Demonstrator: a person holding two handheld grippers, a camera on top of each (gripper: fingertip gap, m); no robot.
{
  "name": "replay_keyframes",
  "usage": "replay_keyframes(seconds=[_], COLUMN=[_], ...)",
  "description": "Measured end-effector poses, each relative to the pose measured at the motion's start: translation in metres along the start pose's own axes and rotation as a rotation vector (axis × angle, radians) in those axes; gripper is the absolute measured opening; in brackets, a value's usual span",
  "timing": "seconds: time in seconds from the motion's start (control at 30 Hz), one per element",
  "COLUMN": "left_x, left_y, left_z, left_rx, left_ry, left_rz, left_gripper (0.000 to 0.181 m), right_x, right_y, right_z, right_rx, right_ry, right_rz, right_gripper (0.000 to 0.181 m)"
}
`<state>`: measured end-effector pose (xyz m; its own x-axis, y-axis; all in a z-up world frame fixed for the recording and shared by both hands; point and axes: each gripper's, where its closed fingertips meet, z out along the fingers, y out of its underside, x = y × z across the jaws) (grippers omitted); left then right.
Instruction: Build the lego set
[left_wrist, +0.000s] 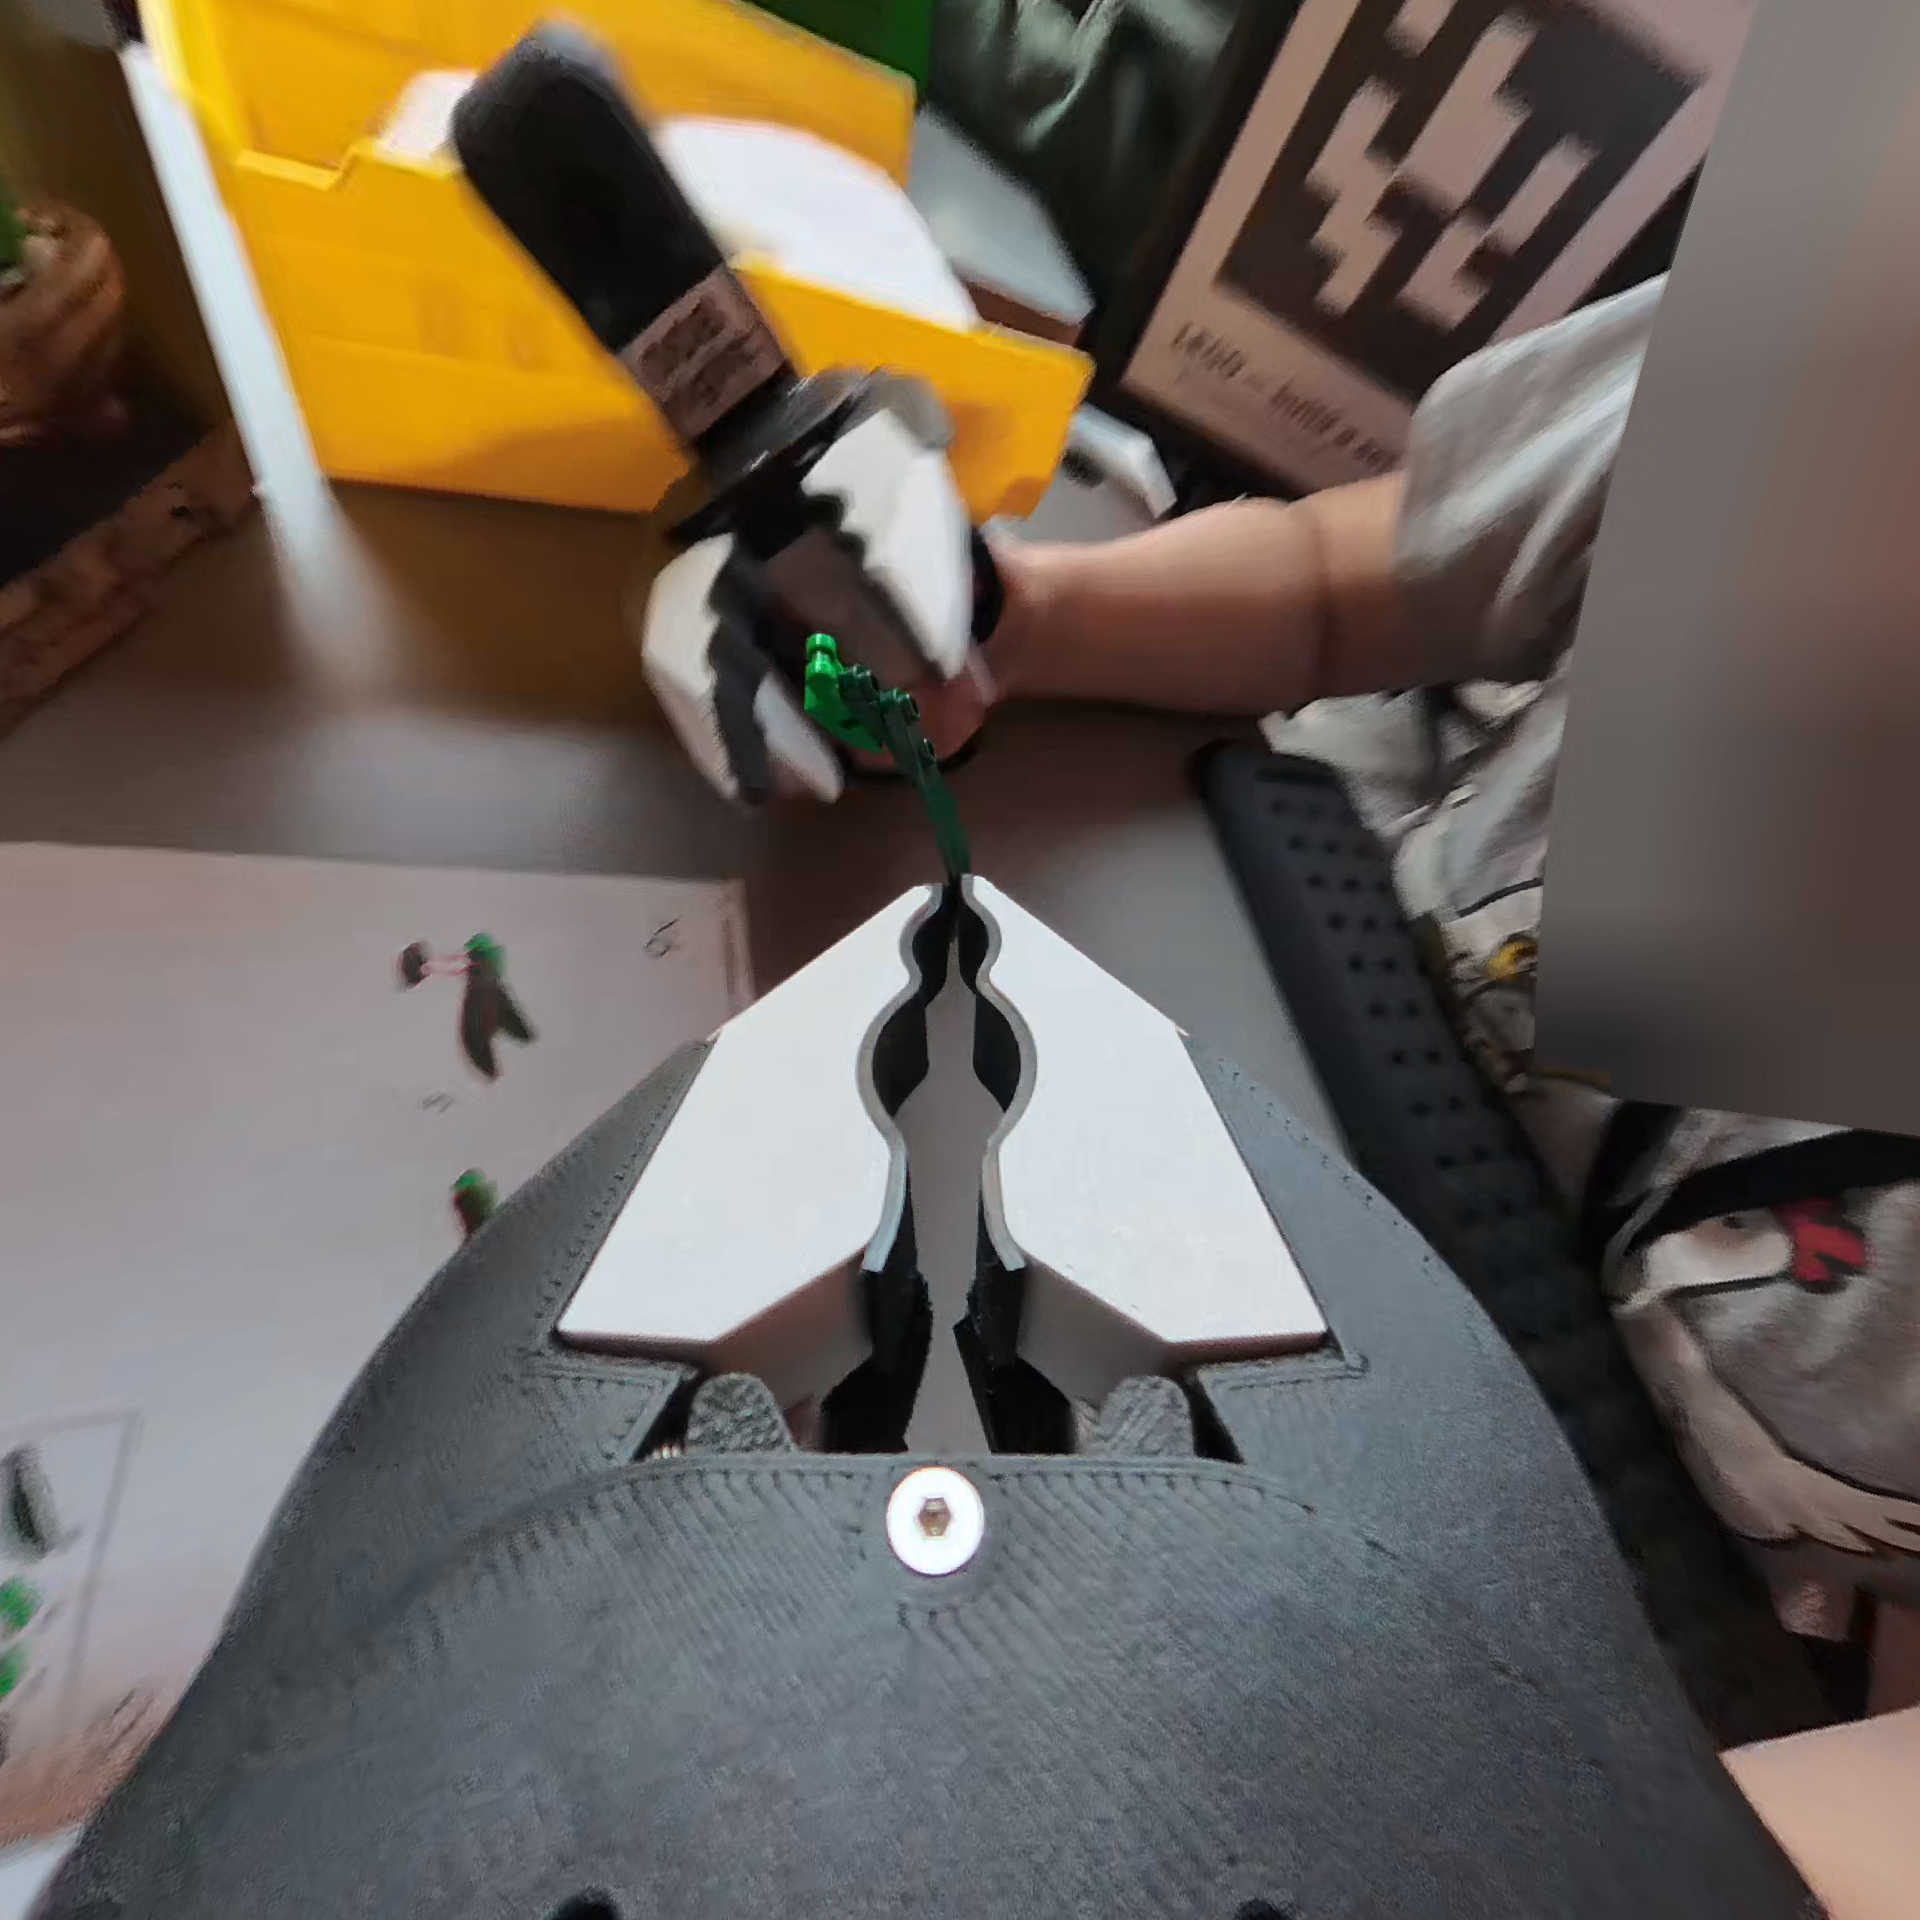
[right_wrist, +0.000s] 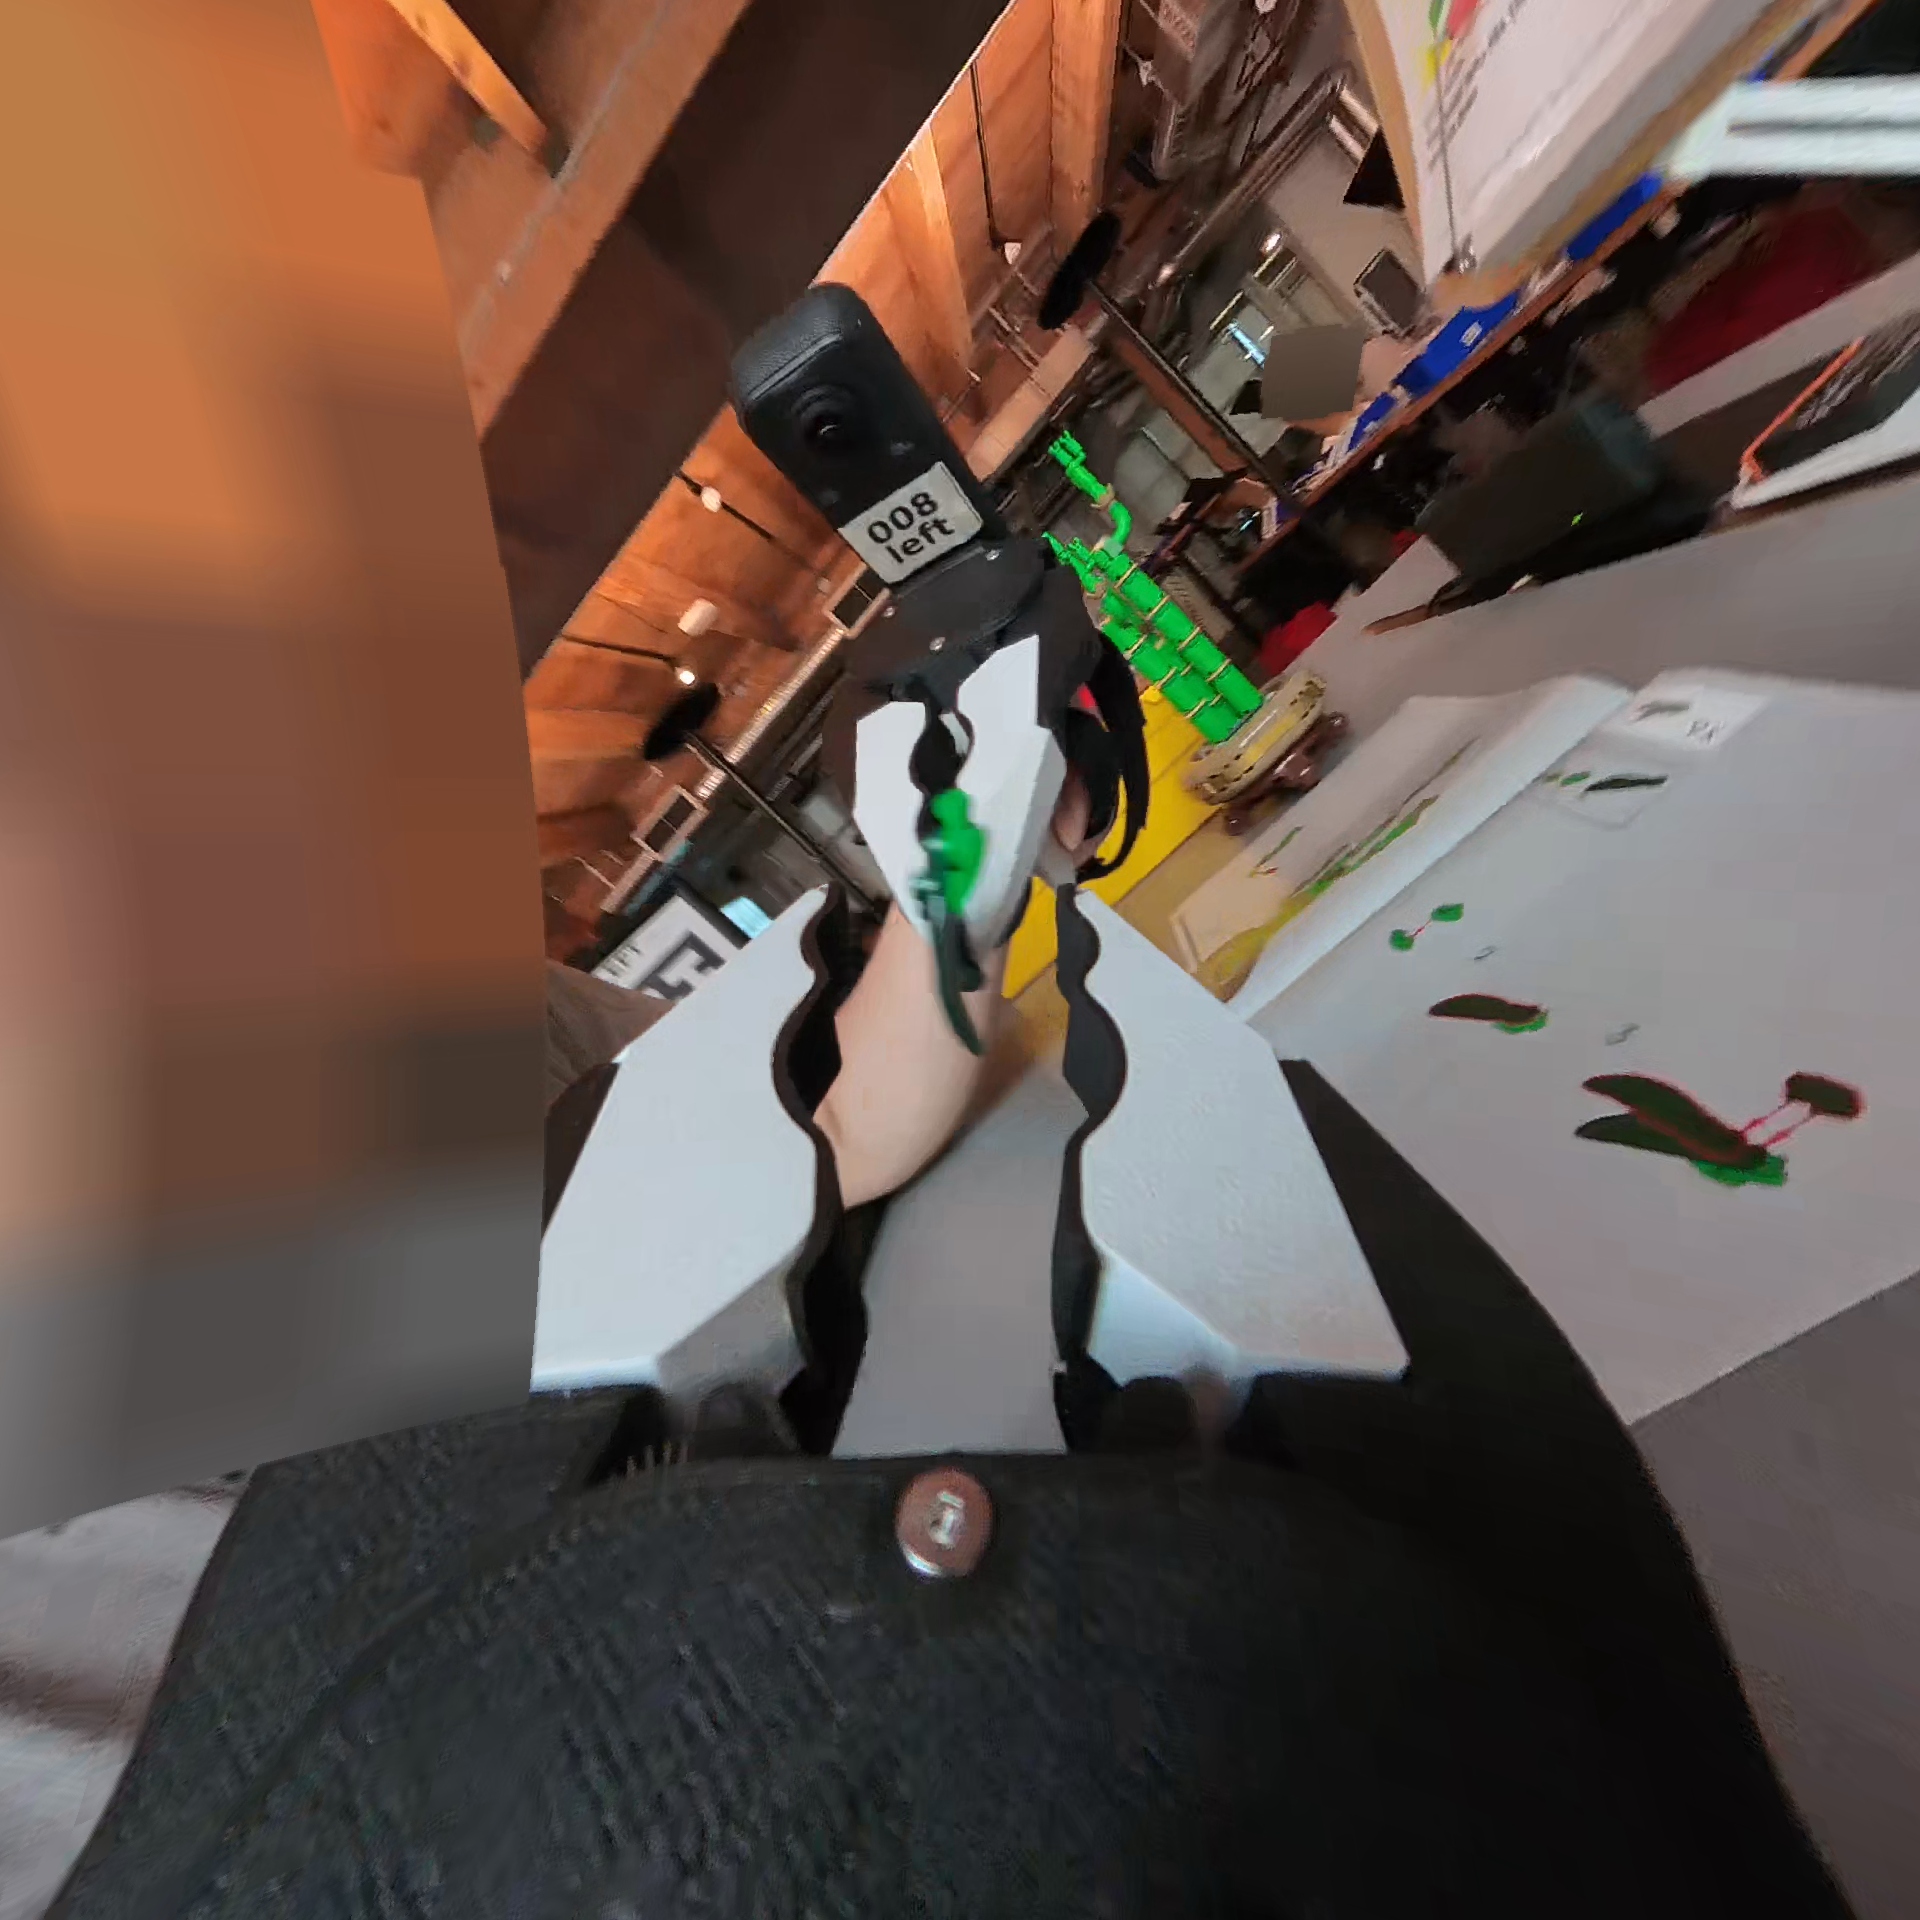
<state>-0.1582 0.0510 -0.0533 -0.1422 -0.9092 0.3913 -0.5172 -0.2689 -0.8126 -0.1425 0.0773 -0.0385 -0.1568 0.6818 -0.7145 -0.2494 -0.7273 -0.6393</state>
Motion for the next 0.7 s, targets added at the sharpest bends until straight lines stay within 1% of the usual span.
replay_keyframes(seconds=[0.07,0.1,0.17,0.2,0.23,0.3,0.33,0.4,0.53,0.7], left_x=[-0.010,-0.012,-0.013,-0.014,-0.016,-0.017,-0.016,-0.017,-0.016,-0.015], left_y=[0.011,0.013,0.012,0.014,0.016,0.018,0.018,0.017,0.016,0.014], left_z=[0.002,0.003,0.006,0.008,0.009,0.010,0.011,0.010,0.008,0.008], left_rx=[-0.096,-0.122,-0.145,-0.162,-0.187,-0.208,-0.207,-0.209,-0.217,-0.221], left_ry=[-0.109,-0.144,-0.178,-0.192,-0.213,-0.234,-0.234,-0.245,-0.257,-0.271], left_rz=[0.038,0.057,0.084,0.091,0.098,0.122,0.126,0.120,0.139,0.159], left_gripper=[0.000,0.000,0.000,0.000,0.000,0.000,0.000,0.000,0.000,0.000], right_x=[-0.001,0.003,0.013,0.014,0.012,0.014,0.013,0.011,0.011,0.009], right_y=[0.002,0.004,0.007,0.007,0.007,0.007,0.008,0.008,0.008,0.010], right_z=[0.002,0.002,0.001,0.001,0.000,-0.001,-0.001,-0.001,-0.002,-0.002], right_rx=[-0.022,-0.043,-0.065,-0.064,-0.062,-0.067,-0.074,-0.084,-0.090,-0.107], right_ry=[0.042,0.090,0.174,0.183,0.173,0.177,0.169,0.146,0.164,0.150], right_rz=[-0.096,-0.138,-0.199,-0.208,-0.207,-0.206,-0.209,-0.209,-0.252,-0.270], right_gripper=[0.038,0.037,0.032,0.028,0.020,0.014,0.014,0.022,0.012,0.016])
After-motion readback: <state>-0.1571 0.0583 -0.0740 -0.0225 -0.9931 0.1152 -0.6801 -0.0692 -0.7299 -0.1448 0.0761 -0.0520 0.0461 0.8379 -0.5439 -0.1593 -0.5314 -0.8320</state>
